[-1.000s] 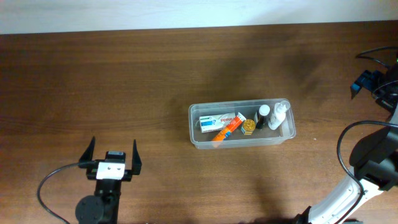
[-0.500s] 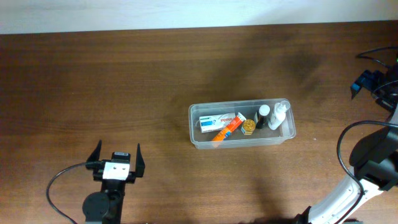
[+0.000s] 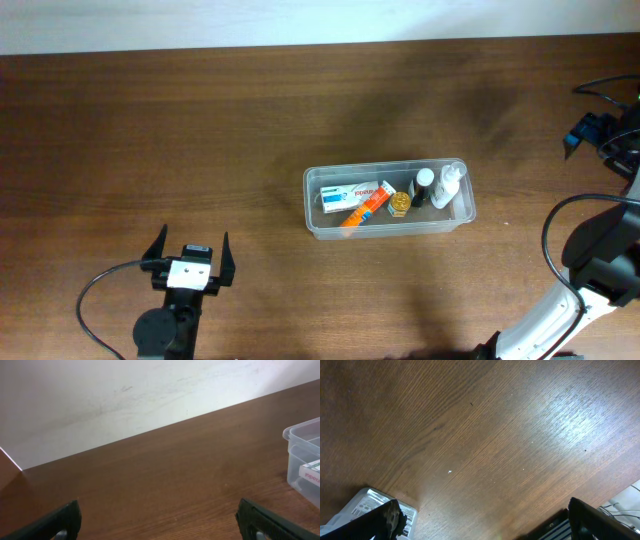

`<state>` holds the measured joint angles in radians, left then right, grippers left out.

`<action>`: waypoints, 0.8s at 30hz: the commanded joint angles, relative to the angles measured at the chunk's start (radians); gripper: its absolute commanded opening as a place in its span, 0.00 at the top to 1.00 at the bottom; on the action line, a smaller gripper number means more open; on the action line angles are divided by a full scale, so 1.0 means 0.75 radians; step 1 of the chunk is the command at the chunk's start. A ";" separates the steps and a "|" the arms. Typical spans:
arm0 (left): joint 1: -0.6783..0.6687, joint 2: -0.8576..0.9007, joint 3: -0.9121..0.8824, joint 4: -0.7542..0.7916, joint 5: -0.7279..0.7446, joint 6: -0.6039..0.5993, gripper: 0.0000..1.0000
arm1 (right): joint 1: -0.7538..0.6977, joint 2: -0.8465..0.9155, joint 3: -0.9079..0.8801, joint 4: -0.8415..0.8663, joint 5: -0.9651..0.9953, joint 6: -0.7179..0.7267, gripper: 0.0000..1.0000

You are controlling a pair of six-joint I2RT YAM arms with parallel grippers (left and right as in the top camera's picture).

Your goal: Pack container

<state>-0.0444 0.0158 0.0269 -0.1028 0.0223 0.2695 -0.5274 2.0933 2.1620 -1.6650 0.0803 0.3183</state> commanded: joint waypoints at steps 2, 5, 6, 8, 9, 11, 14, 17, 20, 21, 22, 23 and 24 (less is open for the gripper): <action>0.008 -0.013 -0.010 0.007 0.020 0.002 0.01 | 0.006 -0.033 0.002 0.002 -0.002 0.017 0.02; 0.008 -0.013 -0.010 0.007 0.020 0.002 0.01 | 0.005 -0.033 0.002 0.002 -0.002 0.017 0.02; 0.008 -0.013 -0.010 0.007 0.020 0.002 0.01 | 0.005 -0.033 0.002 0.002 -0.002 0.017 0.02; 0.008 -0.013 -0.010 0.007 0.020 0.002 0.01 | 0.006 -0.033 0.002 0.002 -0.002 0.017 0.02; 0.008 -0.013 -0.010 0.007 0.020 0.002 0.01 | 0.005 -0.033 0.002 0.002 -0.002 0.017 0.02; 0.008 -0.013 -0.010 0.007 0.020 0.002 0.01 | 0.005 -0.033 0.002 0.002 -0.002 0.016 0.02; 0.008 -0.013 -0.010 0.007 0.020 0.002 0.01 | 0.006 -0.033 0.002 0.002 -0.002 0.017 0.02; 0.008 -0.013 -0.010 0.007 0.020 0.002 0.01 | 0.005 -0.033 0.002 0.002 -0.002 0.017 0.02; 0.008 -0.013 -0.010 0.007 0.020 0.002 0.01 | 0.006 -0.033 0.002 0.002 -0.002 0.016 0.02; 0.008 -0.013 -0.010 0.007 0.020 0.002 0.01 | 0.006 -0.033 0.002 0.002 -0.002 0.017 0.02; 0.008 -0.013 -0.010 0.007 0.020 0.002 0.01 | 0.006 -0.033 0.002 0.002 -0.002 0.016 0.02; 0.008 -0.013 -0.010 0.007 0.020 0.002 0.01 | 0.006 -0.039 0.002 0.002 -0.002 0.017 0.02; 0.008 -0.013 -0.010 0.007 0.020 0.002 0.01 | 0.006 -0.047 0.002 0.002 -0.002 0.017 0.02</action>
<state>-0.0444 0.0158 0.0269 -0.1032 0.0227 0.2699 -0.5274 2.0933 2.1620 -1.6650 0.0803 0.3187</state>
